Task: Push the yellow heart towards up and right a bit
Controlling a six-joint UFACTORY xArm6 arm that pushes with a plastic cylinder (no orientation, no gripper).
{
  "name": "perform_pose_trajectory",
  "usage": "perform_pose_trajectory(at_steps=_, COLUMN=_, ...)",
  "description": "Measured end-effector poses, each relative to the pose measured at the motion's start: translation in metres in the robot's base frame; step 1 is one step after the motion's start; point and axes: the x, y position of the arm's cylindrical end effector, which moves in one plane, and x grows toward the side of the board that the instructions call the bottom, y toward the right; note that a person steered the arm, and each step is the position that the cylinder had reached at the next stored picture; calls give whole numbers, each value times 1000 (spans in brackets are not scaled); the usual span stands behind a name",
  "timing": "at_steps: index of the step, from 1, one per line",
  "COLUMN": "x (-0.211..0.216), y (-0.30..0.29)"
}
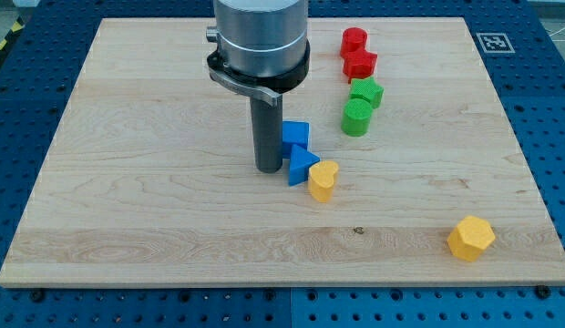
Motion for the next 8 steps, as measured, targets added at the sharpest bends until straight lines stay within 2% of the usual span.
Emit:
perform_pose_trajectory(at_steps=1, x=11, y=10)
perform_pose_trajectory(at_steps=5, x=49, y=110)
perform_pose_trajectory(at_steps=7, x=49, y=102)
perform_pose_trajectory(at_steps=8, x=47, y=80)
